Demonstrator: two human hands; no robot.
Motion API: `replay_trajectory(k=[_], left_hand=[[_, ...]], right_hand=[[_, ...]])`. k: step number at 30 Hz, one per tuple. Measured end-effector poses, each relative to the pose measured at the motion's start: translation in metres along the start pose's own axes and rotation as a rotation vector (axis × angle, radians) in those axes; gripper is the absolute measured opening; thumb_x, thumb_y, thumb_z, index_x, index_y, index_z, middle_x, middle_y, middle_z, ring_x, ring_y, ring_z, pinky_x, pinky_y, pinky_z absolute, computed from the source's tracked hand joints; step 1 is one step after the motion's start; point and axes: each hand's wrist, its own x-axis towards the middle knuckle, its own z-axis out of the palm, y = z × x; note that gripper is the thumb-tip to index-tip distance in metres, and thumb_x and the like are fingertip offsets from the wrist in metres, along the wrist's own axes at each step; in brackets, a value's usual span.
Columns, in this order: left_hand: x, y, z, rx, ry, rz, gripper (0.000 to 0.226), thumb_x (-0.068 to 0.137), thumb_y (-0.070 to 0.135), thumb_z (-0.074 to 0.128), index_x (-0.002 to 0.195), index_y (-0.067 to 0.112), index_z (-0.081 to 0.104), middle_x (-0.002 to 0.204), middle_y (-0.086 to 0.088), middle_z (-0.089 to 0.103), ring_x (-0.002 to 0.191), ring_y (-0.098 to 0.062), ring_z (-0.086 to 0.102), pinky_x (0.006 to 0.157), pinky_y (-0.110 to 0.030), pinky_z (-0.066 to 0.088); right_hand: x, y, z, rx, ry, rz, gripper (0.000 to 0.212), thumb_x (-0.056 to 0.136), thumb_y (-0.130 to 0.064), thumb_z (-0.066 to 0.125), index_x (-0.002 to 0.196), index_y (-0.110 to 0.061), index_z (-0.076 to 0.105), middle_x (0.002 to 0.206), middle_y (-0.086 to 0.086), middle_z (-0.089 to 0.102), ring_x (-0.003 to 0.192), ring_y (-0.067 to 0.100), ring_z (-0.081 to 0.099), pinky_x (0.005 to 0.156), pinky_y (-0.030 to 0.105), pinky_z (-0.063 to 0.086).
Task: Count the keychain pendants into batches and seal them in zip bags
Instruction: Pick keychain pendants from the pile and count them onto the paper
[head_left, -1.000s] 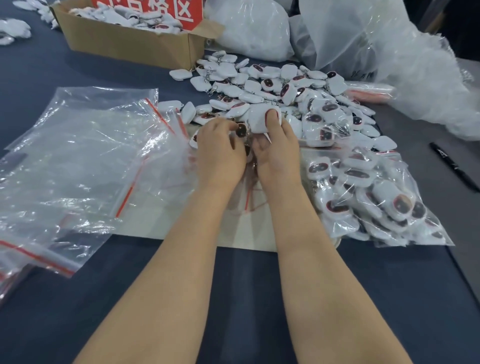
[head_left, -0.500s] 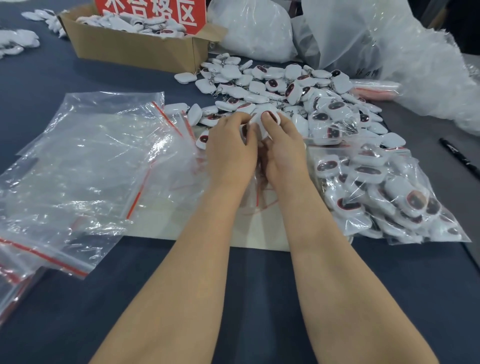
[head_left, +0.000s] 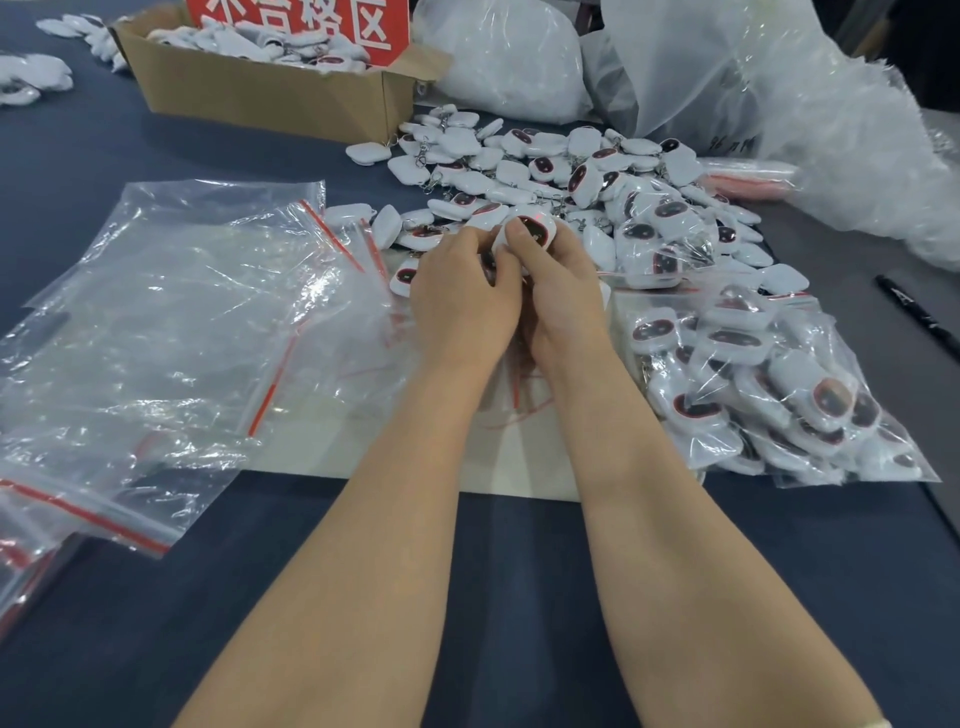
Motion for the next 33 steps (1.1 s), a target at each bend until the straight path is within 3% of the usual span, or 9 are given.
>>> replay_trajectory(k=[4, 7, 15, 21, 27, 33], left_hand=[[0.0012, -0.0004, -0.0008, 0.022, 0.0, -0.009, 0.023, 0.093, 0.029, 0.048, 0.096, 0.01, 0.061, 0.095, -0.004, 0.066, 0.093, -0.025, 0.058, 0.083, -0.041, 0.045], [0.0021, -0.0008, -0.0013, 0.044, -0.006, -0.01, 0.024, 0.094, 0.027, 0.047, 0.1, 0.01, 0.062, 0.099, -0.004, 0.066, 0.095, -0.025, 0.058, 0.085, -0.041, 0.045], [0.0029, -0.0005, -0.0019, 0.089, -0.011, -0.002, 0.024, 0.096, 0.024, 0.044, 0.1, 0.007, 0.061, 0.101, -0.009, 0.065, 0.096, -0.027, 0.057, 0.086, -0.042, 0.043], [0.0037, -0.0007, -0.0014, 0.12, -0.016, -0.005, 0.023, 0.096, 0.024, 0.044, 0.094, 0.006, 0.059, 0.097, -0.01, 0.064, 0.092, -0.028, 0.056, 0.083, -0.042, 0.043], [0.0032, -0.0015, -0.001, 0.179, -0.02, 0.035, 0.023, 0.095, 0.024, 0.044, 0.087, 0.007, 0.057, 0.095, -0.013, 0.064, 0.092, -0.032, 0.055, 0.081, -0.044, 0.042], [0.004, -0.0028, 0.0005, 0.195, -0.037, 0.05, 0.027, 0.096, 0.025, 0.042, 0.095, 0.005, 0.061, 0.1, -0.013, 0.064, 0.096, -0.033, 0.055, 0.084, -0.043, 0.042]], right_hand=[[0.0023, 0.0013, -0.0009, -0.081, -0.009, 0.008, 0.007, 0.097, -0.005, 0.052, 0.092, -0.002, 0.056, 0.08, 0.011, 0.058, 0.072, 0.021, 0.058, 0.073, 0.033, 0.051], [0.0038, 0.0027, -0.0015, -0.088, -0.025, 0.037, 0.019, 0.1, -0.007, 0.045, 0.088, -0.009, 0.06, 0.083, 0.01, 0.061, 0.081, 0.024, 0.059, 0.083, 0.04, 0.049], [0.0056, 0.0059, -0.0021, -0.185, -0.036, -0.046, 0.017, 0.1, -0.005, 0.044, 0.096, -0.011, 0.059, 0.093, 0.011, 0.062, 0.095, 0.026, 0.058, 0.095, 0.044, 0.047], [0.0064, 0.0062, -0.0018, -0.207, -0.023, -0.022, 0.016, 0.099, -0.009, 0.048, 0.088, -0.014, 0.059, 0.086, 0.008, 0.061, 0.09, 0.025, 0.057, 0.09, 0.043, 0.048], [0.0073, 0.0082, -0.0035, -0.234, 0.034, -0.064, 0.022, 0.092, -0.011, 0.06, 0.072, -0.017, 0.055, 0.055, -0.012, 0.054, 0.057, 0.008, 0.05, 0.065, 0.028, 0.044], [0.0066, 0.0068, -0.0037, -0.269, 0.055, -0.113, 0.02, 0.092, -0.006, 0.06, 0.075, -0.017, 0.056, 0.055, -0.013, 0.054, 0.055, 0.004, 0.05, 0.061, 0.022, 0.043]])
